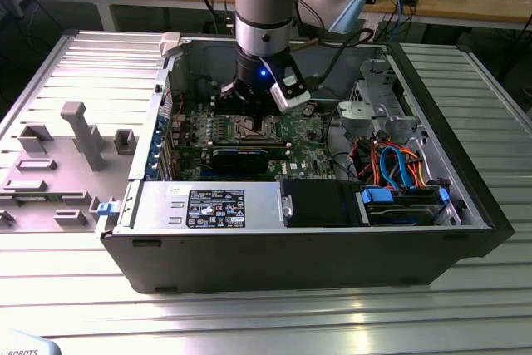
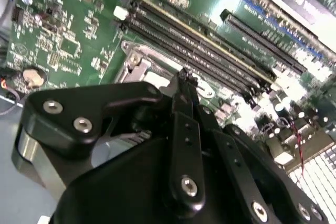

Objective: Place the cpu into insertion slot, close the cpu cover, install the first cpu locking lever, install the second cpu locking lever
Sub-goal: 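Install the second cpu locking lever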

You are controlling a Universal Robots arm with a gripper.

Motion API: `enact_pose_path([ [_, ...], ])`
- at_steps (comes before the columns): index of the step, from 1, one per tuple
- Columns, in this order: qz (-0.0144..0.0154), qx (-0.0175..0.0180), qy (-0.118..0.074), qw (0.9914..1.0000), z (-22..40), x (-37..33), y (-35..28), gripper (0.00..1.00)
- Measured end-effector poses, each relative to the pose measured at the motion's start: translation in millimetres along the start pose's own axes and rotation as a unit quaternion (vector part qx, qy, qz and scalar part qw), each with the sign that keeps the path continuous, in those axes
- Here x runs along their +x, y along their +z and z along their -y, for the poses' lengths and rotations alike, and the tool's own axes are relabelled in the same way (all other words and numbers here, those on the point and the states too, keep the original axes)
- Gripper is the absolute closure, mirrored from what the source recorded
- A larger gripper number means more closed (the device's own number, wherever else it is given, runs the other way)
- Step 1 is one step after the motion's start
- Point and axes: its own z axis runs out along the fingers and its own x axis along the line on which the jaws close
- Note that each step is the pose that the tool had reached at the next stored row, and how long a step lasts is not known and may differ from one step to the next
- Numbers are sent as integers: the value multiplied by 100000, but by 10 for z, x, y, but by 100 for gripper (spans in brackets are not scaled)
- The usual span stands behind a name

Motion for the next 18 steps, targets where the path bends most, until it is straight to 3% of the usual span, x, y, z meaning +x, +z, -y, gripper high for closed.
enact_pose_path([
  [10,-3,-12,-3,100000,7,4,-1,89],
  [12,-9,-37,-7,100000,41,5,-3,89],
  [13,-376,-83,-11,99999,81,4,-2,89],
  [15,-1104,-676,-495,99990,90,9,9,89],
  [16,-1732,-688,-678,99980,92,11,17,89],
  [18,-2215,-705,-1347,99964,97,17,33,89],
])
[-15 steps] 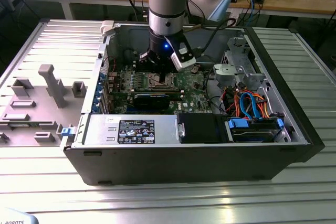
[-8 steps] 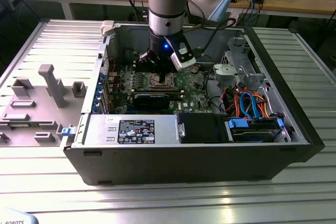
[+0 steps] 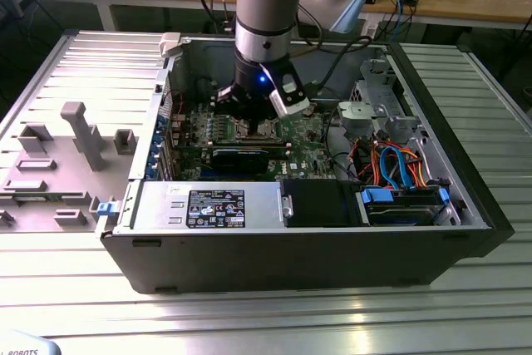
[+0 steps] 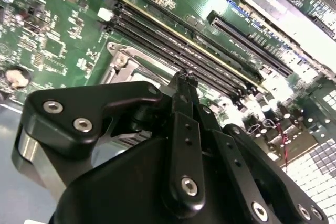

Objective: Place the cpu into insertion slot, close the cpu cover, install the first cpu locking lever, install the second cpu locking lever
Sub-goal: 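Install the second cpu locking lever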

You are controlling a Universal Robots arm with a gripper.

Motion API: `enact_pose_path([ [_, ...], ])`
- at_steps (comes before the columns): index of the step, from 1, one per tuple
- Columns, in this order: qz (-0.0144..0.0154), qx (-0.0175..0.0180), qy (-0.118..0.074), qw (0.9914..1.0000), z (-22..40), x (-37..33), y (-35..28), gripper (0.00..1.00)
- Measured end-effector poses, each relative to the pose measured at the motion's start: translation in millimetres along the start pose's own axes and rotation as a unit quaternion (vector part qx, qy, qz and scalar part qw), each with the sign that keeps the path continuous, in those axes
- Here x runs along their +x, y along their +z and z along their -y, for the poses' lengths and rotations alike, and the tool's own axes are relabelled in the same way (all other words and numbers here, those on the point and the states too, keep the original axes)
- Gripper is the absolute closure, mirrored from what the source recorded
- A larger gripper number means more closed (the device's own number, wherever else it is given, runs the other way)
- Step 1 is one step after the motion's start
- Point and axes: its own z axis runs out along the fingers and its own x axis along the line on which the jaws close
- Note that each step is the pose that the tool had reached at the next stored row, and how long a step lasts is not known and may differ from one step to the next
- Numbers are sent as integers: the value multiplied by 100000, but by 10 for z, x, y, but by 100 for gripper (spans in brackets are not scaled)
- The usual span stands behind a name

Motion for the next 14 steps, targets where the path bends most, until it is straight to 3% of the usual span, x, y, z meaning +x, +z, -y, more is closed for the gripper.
enact_pose_path([
  [9,-1462,-14,-3972,99910,15,32,89,89],
  [12,-1779,-243,-4187,99896,15,62,109,89],
  [14,-1982,-725,-4186,99890,21,70,118,89],
])
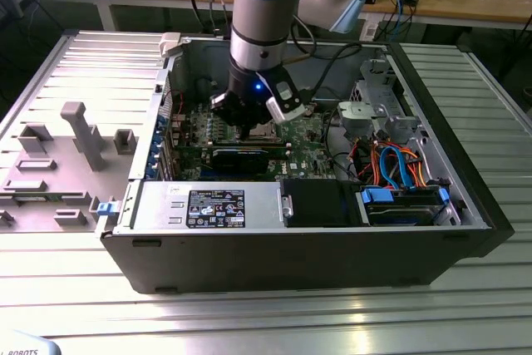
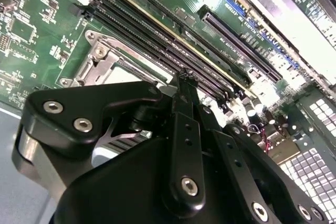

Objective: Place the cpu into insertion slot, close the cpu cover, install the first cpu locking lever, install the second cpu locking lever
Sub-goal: 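Install the second cpu locking lever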

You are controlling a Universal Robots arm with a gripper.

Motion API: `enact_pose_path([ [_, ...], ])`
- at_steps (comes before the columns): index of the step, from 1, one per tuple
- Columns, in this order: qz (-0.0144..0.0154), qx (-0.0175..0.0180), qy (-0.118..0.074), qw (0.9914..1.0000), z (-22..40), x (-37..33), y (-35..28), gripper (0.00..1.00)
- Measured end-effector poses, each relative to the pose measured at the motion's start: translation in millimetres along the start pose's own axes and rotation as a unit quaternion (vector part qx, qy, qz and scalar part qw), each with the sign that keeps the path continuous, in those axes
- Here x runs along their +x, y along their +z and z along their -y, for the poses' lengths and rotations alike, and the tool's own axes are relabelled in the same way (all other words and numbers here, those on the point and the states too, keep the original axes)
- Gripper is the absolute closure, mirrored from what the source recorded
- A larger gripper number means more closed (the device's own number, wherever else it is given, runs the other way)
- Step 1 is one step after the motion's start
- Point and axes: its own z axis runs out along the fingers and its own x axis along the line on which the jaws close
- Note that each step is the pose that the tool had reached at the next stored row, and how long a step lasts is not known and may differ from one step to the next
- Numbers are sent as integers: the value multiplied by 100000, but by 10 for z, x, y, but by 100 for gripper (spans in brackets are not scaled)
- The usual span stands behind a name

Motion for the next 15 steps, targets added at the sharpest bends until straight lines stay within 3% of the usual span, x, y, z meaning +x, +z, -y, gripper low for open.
enact_pose_path([
  [5,-467,-537,86,99997,15,29,15,89],
  [9,-752,-615,141,99995,53,59,30,89],
  [14,-1121,-710,198,99991,56,108,66,89],
  [15,-1131,-859,190,99990,53,130,77,89],
])
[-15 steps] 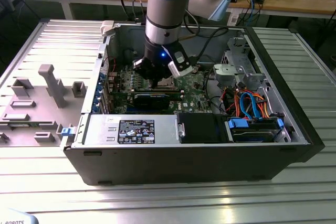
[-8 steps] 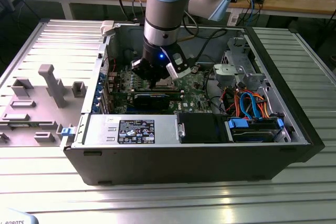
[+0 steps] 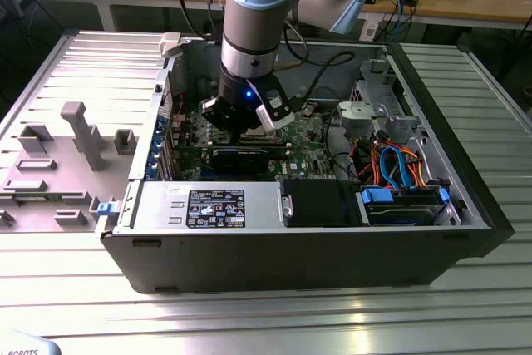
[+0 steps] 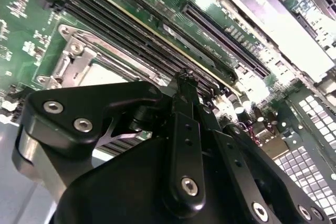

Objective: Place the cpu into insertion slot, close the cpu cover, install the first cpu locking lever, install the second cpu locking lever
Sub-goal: 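Install the second cpu locking lever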

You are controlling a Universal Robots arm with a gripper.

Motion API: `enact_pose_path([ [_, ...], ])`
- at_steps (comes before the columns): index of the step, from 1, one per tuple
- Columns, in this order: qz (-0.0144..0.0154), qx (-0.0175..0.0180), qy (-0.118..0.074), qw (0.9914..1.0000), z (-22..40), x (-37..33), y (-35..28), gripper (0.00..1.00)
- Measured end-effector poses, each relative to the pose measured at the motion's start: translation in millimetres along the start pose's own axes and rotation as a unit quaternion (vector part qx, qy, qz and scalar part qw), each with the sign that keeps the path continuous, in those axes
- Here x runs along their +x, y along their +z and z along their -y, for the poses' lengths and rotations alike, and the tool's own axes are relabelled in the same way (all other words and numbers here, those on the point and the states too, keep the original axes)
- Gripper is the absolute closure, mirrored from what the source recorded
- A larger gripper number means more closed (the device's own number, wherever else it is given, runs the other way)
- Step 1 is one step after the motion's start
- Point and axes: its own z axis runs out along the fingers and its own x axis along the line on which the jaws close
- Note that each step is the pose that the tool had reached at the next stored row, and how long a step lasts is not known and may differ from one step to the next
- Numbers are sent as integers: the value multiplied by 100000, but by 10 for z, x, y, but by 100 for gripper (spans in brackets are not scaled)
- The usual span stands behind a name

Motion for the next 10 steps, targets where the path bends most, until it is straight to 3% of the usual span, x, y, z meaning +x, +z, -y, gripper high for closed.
enact_pose_path([
  [1,18,-149,-14,100000,0,4,9,89],
  [2,114,-863,-75,99996,2,5,27,89],
  [3,156,-1168,-98,99993,4,4,42,89],
  [7,34,-1557,-122,99988,7,2,61,89],
  [10,-124,-2131,-154,99977,8,2,72,89],
])
